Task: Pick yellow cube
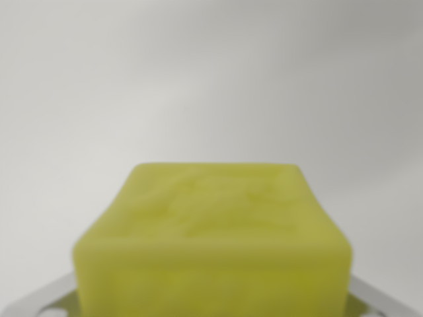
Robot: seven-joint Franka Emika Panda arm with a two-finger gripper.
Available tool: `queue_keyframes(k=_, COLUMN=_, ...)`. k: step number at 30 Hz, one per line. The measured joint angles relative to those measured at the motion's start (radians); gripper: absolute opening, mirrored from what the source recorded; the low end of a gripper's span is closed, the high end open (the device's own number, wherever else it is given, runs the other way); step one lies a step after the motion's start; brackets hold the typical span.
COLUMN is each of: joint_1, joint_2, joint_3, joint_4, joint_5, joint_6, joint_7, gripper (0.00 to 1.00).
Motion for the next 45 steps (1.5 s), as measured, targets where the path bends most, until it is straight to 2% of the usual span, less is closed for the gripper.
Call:
queue_keyframes(k=37, joint_1=0.000, joint_2=-0.089, joint_3=0.000, joint_4=0.050, joint_5=0.003, joint_6=-0.139, joint_7=-0.002, gripper=0.00)
queue_keyframes(k=45, joint_1=0.000, joint_2=-0.093, joint_3=0.000, joint_4=0.054, joint_5=0.003, joint_6=-0.147, joint_7=-0.002, gripper=0.00)
